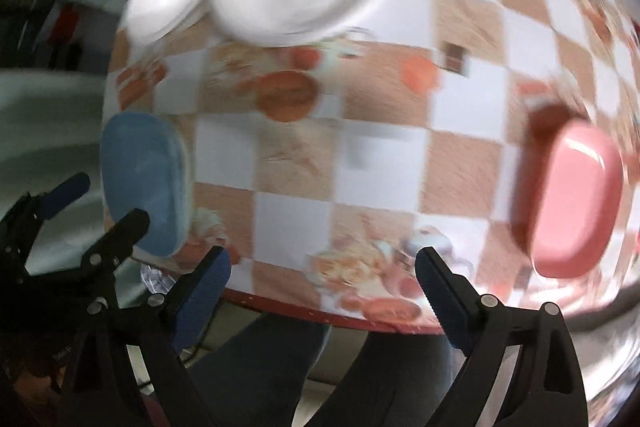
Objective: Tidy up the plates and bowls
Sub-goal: 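Move the left tool toward the pink square plate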
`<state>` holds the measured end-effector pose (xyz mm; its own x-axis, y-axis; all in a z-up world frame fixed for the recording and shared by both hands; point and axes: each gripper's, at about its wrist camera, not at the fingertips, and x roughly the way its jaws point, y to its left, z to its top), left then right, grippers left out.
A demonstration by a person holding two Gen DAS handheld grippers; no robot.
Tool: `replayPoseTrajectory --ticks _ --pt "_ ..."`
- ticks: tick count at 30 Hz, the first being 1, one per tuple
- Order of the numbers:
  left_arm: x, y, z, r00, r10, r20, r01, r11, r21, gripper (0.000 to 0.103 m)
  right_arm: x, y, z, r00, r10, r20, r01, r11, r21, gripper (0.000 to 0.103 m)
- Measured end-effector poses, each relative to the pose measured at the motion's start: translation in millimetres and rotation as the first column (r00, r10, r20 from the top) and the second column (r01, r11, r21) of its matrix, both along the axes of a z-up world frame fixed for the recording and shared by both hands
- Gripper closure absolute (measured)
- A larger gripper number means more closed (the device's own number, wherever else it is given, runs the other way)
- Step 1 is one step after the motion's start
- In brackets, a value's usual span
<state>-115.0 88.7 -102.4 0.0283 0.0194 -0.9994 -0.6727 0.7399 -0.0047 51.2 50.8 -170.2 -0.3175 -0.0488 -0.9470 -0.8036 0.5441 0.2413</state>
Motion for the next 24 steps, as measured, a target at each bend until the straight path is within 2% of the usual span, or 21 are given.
replayPoseTrajectory --ticks 6,12,16,24 --pt "51 -29 0 0.987 -0.161 0.0 0.161 0.987 -0.007 0.016 49 -48 17 0.984 -0.173 0.037 0.173 0.985 -0.001 0.009" --pt "101 -57 -4 0.961 -0.276 0.003 0.276 0.961 -0.028 0.016 96 -102 13 0.94 -0.334 0.066 0.337 0.941 -0.038 0.009" --pt "129 -72 -8 0.948 -0.318 0.007 0.318 0.947 -0.045 0.016 123 -136 7 0.908 -0.406 0.102 0.414 0.907 -0.072 0.009" --pt "178 -99 -24 0.939 -0.344 -0.01 0.342 0.936 -0.083 0.016 166 -175 -5 0.867 -0.47 0.163 0.491 0.862 -0.127 0.009"
